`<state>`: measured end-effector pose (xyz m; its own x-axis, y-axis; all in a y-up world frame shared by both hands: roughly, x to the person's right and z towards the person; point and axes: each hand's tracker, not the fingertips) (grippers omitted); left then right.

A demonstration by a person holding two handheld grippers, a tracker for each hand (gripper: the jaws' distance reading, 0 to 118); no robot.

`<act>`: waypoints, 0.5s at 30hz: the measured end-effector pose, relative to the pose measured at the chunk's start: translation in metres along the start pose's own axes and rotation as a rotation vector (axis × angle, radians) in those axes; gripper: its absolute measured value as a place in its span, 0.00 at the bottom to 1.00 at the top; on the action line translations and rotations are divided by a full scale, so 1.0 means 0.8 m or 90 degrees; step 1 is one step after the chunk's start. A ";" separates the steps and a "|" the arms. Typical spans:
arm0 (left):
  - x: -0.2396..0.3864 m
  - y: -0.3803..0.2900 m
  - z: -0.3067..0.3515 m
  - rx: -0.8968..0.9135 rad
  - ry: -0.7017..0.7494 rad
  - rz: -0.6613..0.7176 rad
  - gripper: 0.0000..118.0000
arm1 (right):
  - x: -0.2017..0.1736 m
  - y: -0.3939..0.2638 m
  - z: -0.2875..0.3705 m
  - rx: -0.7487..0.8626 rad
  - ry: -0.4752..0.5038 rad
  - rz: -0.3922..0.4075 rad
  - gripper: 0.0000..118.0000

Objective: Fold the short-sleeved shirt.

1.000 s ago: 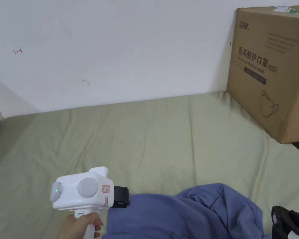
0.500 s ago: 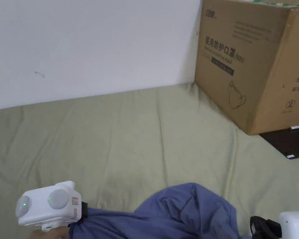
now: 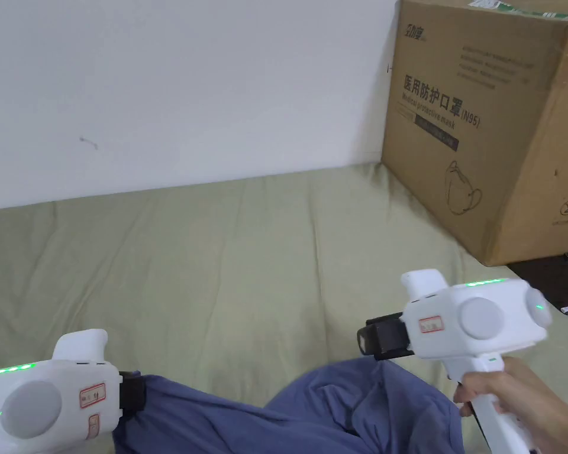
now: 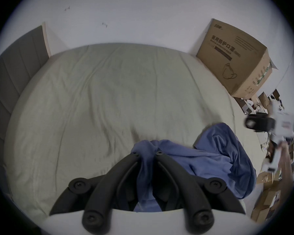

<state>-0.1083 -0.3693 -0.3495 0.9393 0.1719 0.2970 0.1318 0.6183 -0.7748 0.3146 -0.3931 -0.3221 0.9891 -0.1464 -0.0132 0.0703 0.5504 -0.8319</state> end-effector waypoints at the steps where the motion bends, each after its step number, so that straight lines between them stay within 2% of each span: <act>1: 0.001 0.001 0.005 0.004 -0.001 -0.008 0.06 | 0.001 0.004 -0.029 -0.040 -0.009 0.020 0.76; 4: -0.001 0.000 0.014 0.013 -0.006 -0.015 0.06 | 0.005 0.003 -0.102 -0.160 -0.052 0.086 0.72; 6: -0.001 0.001 0.013 0.016 -0.005 -0.020 0.07 | 0.004 -0.009 -0.128 -0.218 -0.071 0.107 0.66; 7: -0.002 0.002 0.012 0.015 -0.002 -0.022 0.06 | 0.002 -0.013 -0.127 -0.186 -0.057 0.096 0.57; 9: -0.005 0.004 0.011 0.013 0.001 -0.026 0.06 | 0.008 -0.007 -0.120 -0.176 -0.055 0.084 0.54; 10: -0.006 0.005 0.009 0.012 0.001 -0.028 0.06 | 0.010 -0.003 -0.115 -0.170 -0.031 0.084 0.43; 11: -0.006 0.006 0.010 0.014 0.002 -0.030 0.06 | 0.013 0.001 -0.113 -0.158 -0.035 0.065 0.13; 12: -0.007 0.007 0.012 0.016 0.005 -0.032 0.06 | 0.017 0.001 -0.106 -0.139 -0.049 0.020 0.02; 13: -0.007 0.007 0.016 0.016 0.008 -0.030 0.06 | 0.021 0.002 -0.108 -0.146 -0.029 -0.017 0.02; 15: -0.008 0.009 0.023 0.020 0.010 -0.030 0.06 | 0.017 -0.005 -0.102 -0.147 -0.033 -0.013 0.02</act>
<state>-0.1191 -0.3521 -0.3464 0.9369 0.1302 0.3244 0.1666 0.6496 -0.7418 0.3173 -0.4642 -0.3644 0.9936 -0.1095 0.0287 0.0650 0.3446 -0.9365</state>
